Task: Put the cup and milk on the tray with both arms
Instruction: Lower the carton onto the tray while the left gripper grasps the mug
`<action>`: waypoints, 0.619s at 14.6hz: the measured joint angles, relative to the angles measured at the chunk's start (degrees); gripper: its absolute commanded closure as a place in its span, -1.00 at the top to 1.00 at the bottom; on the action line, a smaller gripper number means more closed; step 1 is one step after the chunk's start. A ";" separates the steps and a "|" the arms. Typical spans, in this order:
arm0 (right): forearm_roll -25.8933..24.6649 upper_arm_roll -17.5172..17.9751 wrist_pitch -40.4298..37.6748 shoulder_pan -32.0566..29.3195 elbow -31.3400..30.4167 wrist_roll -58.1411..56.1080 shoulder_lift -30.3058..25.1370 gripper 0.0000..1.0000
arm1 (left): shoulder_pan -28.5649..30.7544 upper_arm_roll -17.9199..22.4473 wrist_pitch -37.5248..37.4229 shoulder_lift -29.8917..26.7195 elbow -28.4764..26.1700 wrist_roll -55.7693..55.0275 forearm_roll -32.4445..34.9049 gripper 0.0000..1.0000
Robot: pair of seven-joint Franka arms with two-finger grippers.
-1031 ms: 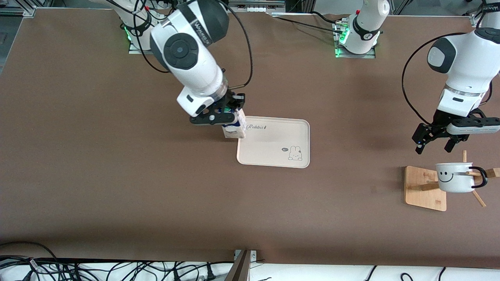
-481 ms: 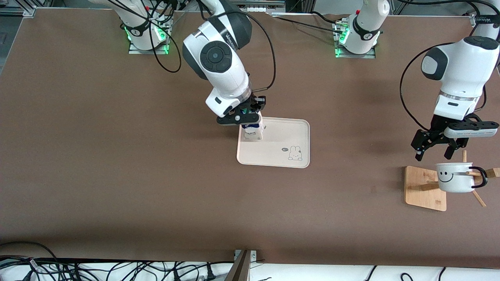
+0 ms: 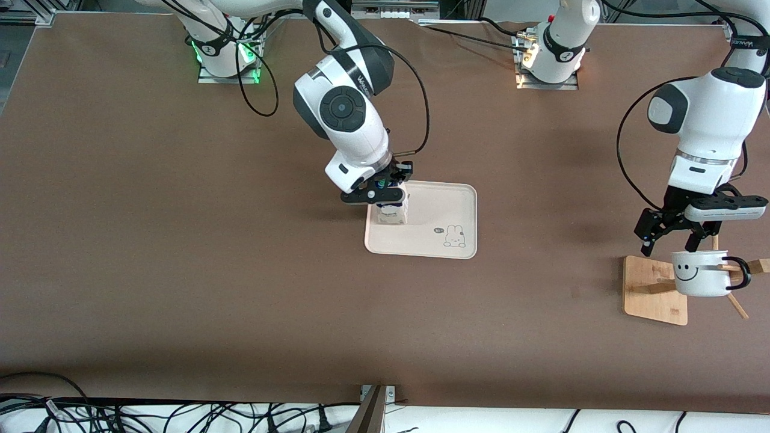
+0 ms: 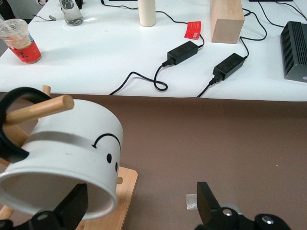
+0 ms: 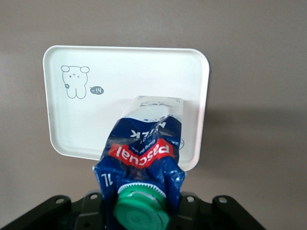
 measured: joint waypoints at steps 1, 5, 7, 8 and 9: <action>0.00 0.00 0.11 0.17 0.00 0.03 0.28 -0.28 | 0.02 0.25 0.00 0.58 0.69 0.20 0.03 1.00; -0.03 0.00 2.37 1.07 0.02 0.07 2.14 -0.28 | 0.09 1.15 0.01 3.15 3.16 1.43 0.06 0.87; -0.51 0.00 2.75 1.47 0.02 0.07 3.32 -0.28 | 0.12 1.46 0.02 3.97 3.96 1.69 0.07 0.55; -0.72 -0.01 2.99 1.56 0.05 0.07 3.70 -0.28 | 0.13 1.52 0.02 4.30 4.23 1.76 0.07 0.42; -0.76 -0.02 3.13 1.60 0.18 0.07 3.85 -0.28 | 0.13 1.58 0.02 4.55 4.38 1.78 0.07 0.37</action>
